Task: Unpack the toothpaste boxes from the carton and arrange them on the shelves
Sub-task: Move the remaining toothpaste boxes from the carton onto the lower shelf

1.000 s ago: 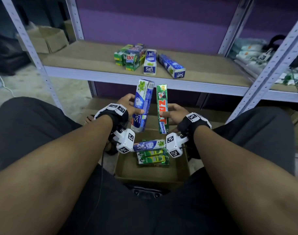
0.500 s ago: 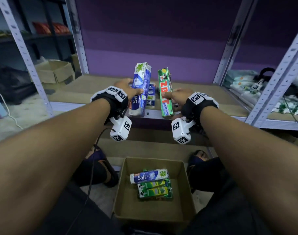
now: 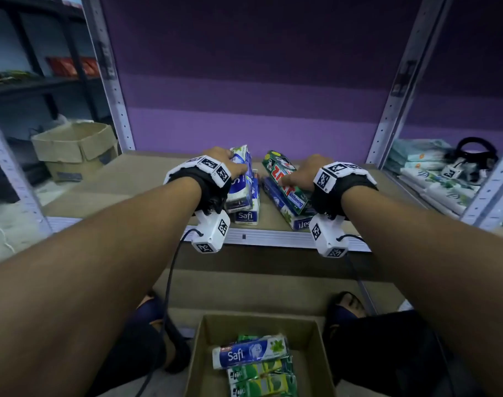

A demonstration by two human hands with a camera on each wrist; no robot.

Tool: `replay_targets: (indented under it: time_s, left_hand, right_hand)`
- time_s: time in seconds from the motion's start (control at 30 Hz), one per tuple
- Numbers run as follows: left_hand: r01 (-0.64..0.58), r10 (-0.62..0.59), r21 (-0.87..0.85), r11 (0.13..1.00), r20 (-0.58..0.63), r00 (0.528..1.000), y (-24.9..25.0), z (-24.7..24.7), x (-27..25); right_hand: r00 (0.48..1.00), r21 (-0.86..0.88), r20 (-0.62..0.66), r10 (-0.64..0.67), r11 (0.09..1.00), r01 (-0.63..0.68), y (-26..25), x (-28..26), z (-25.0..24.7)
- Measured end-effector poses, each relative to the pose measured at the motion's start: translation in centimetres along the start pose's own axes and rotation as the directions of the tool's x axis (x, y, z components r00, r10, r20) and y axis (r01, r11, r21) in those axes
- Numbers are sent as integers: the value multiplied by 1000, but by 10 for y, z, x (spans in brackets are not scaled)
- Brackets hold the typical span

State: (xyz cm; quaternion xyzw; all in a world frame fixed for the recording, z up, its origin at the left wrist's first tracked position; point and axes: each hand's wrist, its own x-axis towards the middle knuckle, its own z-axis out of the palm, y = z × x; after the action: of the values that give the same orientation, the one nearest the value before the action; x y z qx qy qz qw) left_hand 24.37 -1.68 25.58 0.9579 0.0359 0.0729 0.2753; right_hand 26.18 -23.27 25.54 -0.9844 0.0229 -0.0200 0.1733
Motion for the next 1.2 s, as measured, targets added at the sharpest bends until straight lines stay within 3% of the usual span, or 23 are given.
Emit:
replay_targets:
  time_s: [0.37, 0.53, 0.7, 1.03, 1.2]
  left_hand:
    - [-44, 39, 121, 992, 43, 998, 15, 24, 28]
    - [-77, 70, 171, 982, 51, 996, 18, 25, 25]
    - [-102, 79, 241, 965, 104, 991, 24, 20, 16]
    - [-204, 147, 323, 924, 192, 970, 25, 4, -22]
    - [-254, 205, 312, 915, 182, 962, 24, -4, -49]
  right_hand:
    - [998, -74, -64, -14, 997, 10, 6, 25, 27]
    - [1000, -92, -14, -21, 996, 20, 9, 23, 20]
    - [990, -149, 55, -129, 980, 136, 8, 3, 5]
    - [978, 33, 70, -199, 980, 197, 5, -39, -8]
    - [979, 29, 57, -194, 981, 193, 4, -59, -19]
